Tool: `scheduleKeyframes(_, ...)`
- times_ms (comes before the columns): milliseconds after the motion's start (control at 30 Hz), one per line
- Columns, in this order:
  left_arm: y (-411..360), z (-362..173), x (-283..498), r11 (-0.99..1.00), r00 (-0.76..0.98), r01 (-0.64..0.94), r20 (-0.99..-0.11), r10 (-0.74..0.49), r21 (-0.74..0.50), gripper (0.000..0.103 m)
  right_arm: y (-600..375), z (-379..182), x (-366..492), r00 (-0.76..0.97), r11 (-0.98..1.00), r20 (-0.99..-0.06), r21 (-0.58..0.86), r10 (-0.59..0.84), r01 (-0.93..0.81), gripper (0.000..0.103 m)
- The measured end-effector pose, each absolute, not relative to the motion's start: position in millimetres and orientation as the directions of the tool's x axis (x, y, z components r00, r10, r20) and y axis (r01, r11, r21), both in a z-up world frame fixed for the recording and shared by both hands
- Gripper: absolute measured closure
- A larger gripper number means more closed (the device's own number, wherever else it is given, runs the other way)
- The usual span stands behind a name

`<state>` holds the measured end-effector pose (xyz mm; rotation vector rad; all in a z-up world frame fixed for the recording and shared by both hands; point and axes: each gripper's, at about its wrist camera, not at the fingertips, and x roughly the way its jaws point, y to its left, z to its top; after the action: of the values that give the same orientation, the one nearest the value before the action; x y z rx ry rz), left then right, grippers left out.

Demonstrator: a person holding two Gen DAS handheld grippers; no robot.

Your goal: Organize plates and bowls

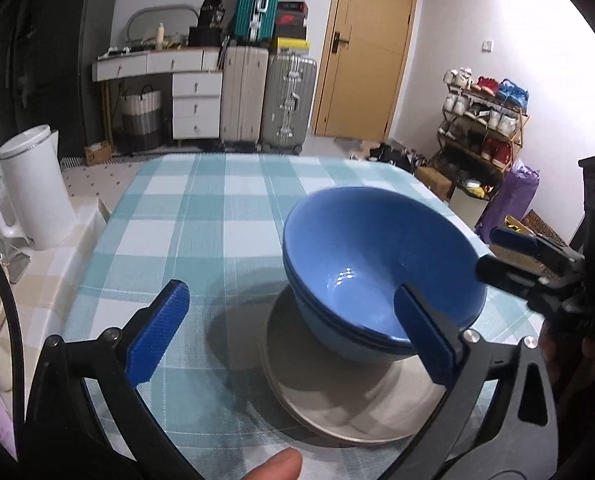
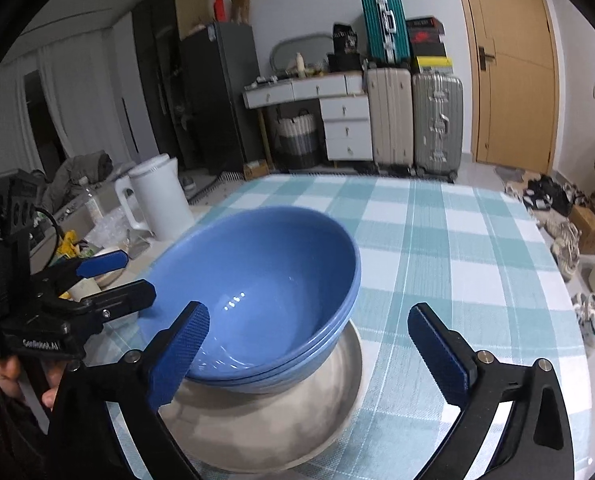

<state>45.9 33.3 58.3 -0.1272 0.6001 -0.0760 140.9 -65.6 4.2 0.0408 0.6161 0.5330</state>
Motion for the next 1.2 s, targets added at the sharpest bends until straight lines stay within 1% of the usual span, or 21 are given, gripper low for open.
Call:
scheduleKeyframes(233,41,51,20,0.994,0.859,0.039,-0.505,-0.086,-0.103,0.001,-91,8,119,0.716,0.843,-0.462,0.156,0.524,-0.516,0.001)
scheduleKeyframes(533,55,26,-1,0.991,0.875,0.037,-0.475,-0.094,-0.129,0.001,-113,-17,103,0.714,0.819,-0.418,0.161,0.562,-0.550,0.001)
scheduleKeyframes(633,55,16,-3,0.991,0.879,0.046,-0.466,-0.099,-0.124,0.001,-113,-29,98,0.712,0.813,-0.412,0.155,0.569,-0.561,0.001)
scheduleKeyframes(733,53,10,-7,0.991,0.883,0.058,-0.457,-0.105,-0.117,0.001,-115,-34,92,0.721,0.809,-0.383,0.148,0.578,-0.569,0.001)
scheduleKeyframes(767,53,8,-8,0.991,0.886,0.067,-0.450,-0.113,-0.118,0.001,-117,-36,89,0.730,0.809,-0.361,0.151,0.580,-0.568,0.001)
scheduleKeyframes(867,51,6,-9,0.988,0.884,0.098,-0.444,-0.143,-0.123,0.001,-121,-39,87,0.723,0.797,-0.344,0.175,0.599,-0.577,0.001)
scheduleKeyframes(1033,51,5,-9,0.978,0.883,0.151,-0.425,-0.197,-0.141,0.001,-121,-43,86,0.726,0.798,-0.342,0.160,0.597,-0.580,0.001)
scheduleKeyframes(1200,46,6,-9,0.974,0.882,0.183,-0.416,-0.223,-0.133,0.001,-124,-42,85,0.723,0.791,-0.328,0.171,0.608,-0.587,0.001)
